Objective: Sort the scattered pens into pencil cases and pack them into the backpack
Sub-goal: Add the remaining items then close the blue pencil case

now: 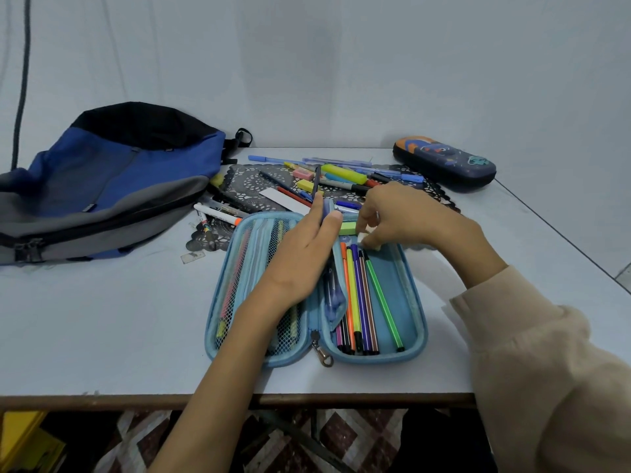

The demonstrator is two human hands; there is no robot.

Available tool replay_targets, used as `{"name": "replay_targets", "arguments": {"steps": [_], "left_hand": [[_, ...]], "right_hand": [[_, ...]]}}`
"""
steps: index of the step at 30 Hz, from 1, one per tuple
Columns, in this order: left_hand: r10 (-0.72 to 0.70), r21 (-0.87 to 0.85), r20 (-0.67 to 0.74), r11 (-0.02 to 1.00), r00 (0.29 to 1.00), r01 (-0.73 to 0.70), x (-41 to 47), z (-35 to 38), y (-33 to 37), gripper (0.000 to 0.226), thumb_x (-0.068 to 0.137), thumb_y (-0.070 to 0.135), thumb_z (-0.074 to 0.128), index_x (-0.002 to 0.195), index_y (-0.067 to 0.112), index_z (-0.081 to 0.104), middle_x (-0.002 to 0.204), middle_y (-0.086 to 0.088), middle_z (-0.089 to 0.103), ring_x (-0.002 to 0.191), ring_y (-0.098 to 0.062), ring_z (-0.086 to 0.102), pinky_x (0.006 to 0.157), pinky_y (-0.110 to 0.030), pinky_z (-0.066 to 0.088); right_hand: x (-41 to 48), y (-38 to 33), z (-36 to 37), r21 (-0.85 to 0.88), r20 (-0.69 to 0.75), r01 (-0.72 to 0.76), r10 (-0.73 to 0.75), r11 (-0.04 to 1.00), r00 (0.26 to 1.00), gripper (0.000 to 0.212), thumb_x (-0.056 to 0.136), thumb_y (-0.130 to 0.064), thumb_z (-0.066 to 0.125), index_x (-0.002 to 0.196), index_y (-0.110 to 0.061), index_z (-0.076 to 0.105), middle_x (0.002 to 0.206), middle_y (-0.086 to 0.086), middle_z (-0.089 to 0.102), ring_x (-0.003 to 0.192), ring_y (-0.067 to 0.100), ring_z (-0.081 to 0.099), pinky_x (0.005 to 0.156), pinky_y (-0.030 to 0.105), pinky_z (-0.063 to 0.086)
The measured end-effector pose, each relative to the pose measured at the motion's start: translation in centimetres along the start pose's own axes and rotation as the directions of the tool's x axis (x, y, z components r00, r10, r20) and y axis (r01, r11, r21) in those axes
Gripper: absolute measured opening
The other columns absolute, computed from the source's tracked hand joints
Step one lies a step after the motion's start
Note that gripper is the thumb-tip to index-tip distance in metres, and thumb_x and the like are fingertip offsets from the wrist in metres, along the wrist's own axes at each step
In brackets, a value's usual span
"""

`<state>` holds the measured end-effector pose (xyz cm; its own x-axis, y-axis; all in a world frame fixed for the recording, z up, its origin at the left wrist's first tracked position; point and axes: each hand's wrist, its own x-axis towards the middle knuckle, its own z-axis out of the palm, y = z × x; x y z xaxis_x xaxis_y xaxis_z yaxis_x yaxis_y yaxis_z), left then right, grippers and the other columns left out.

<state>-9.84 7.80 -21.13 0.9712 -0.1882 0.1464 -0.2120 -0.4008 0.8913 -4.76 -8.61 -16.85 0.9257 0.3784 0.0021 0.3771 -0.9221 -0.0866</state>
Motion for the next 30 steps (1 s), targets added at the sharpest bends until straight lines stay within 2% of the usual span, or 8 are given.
{"name": "replay_targets", "arguments": {"steps": [4,8,12,16,18,24,28,30], "left_hand": [[0.002,-0.013,0.0,1.0,1.0,-0.002,-0.1,0.0,0.1,0.057,0.103,0.045,0.031,0.155,0.029,0.014,0.157,0.012,0.026,0.123,0.008,0.022,0.099,-0.016,0.015],[0.001,-0.014,-0.004,1.0,1.0,-0.001,-0.1,0.0,0.0,0.057,0.103,0.045,0.032,0.155,0.028,0.014,0.159,0.013,0.021,0.14,0.001,0.02,0.101,-0.015,0.014],[0.002,-0.011,-0.004,1.0,1.0,-0.002,0.0,0.0,-0.1,0.057,0.103,0.045,0.031,0.155,0.028,0.014,0.159,0.012,0.021,0.141,0.0,0.02,0.101,-0.015,0.015],[0.006,-0.004,-0.004,1.0,1.0,-0.006,0.0,0.0,-0.1,0.057,0.103,0.045,0.031,0.155,0.028,0.014,0.159,0.013,0.02,0.142,0.0,0.02,0.102,-0.015,0.013],[0.005,-0.014,-0.002,1.0,1.0,-0.005,0.0,0.0,-0.1,0.057,0.103,0.045,0.032,0.155,0.029,0.014,0.158,0.013,0.021,0.14,0.001,0.02,0.102,-0.014,0.013],[0.019,-0.009,-0.003,1.0,1.0,-0.019,0.0,0.0,-0.1,0.057,0.103,0.044,0.032,0.155,0.029,0.014,0.157,0.013,0.024,0.124,0.009,0.02,0.101,-0.015,0.015],[0.018,-0.002,-0.003,1.0,1.0,-0.018,0.0,0.0,-0.1,0.056,0.103,0.044,0.032,0.155,0.029,0.015,0.158,0.014,0.021,0.136,0.005,0.02,0.102,-0.014,0.013],[0.017,0.005,-0.004,1.0,1.0,-0.017,0.0,0.1,-0.1,0.057,0.103,0.044,0.031,0.155,0.028,0.015,0.159,0.013,0.02,0.142,0.0,0.019,0.102,-0.014,0.013]], "right_hand": [[-0.1,-0.3,0.0,-0.021,0.024,-0.002,0.003,1.0,1.0,0.018,0.081,-0.026,0.074,0.098,-0.021,0.069,0.088,-0.007,0.062,0.081,0.012,0.058,0.061,0.023,0.046],[0.0,-0.5,0.1,0.006,0.023,-0.006,0.006,1.0,1.0,0.007,0.081,-0.017,0.074,0.085,-0.02,0.07,0.079,-0.009,0.063,0.081,0.013,0.062,0.066,0.027,0.051],[-0.2,-0.3,-0.2,0.012,0.042,0.017,-0.018,1.0,0.999,0.018,0.078,-0.014,0.078,0.091,-0.022,0.07,0.086,-0.008,0.064,0.086,0.013,0.062,0.065,0.026,0.046],[-1.2,0.4,-0.9,0.144,0.274,0.033,-0.072,0.989,0.959,0.028,0.068,-0.017,0.085,0.087,-0.024,0.066,0.087,0.005,0.066,0.078,0.021,0.061,0.066,0.035,0.05],[-1.3,0.5,-0.7,0.164,0.336,0.054,-0.107,0.985,0.936,0.026,0.067,-0.022,0.086,0.083,-0.023,0.066,0.08,0.005,0.063,0.07,0.017,0.057,0.066,0.032,0.046],[-1.3,0.5,-0.5,0.219,0.344,0.065,-0.139,0.974,0.929,0.02,0.07,-0.025,0.085,0.077,-0.021,0.066,0.071,-0.002,0.062,0.065,0.008,0.055,0.061,0.022,0.042],[-1.3,0.8,-1.2,0.267,0.379,0.046,-0.148,0.963,0.914,0.017,0.073,-0.019,0.083,0.081,-0.017,0.067,0.065,-0.003,0.06,0.061,0.008,0.054,0.057,0.021,0.043],[-0.2,1.3,-1.3,0.297,0.234,0.052,-0.126,0.953,0.964,0.01,0.078,-0.016,0.077,0.082,-0.02,0.069,0.063,-0.007,0.059,0.059,0.007,0.053,0.056,0.021,0.042]]}}
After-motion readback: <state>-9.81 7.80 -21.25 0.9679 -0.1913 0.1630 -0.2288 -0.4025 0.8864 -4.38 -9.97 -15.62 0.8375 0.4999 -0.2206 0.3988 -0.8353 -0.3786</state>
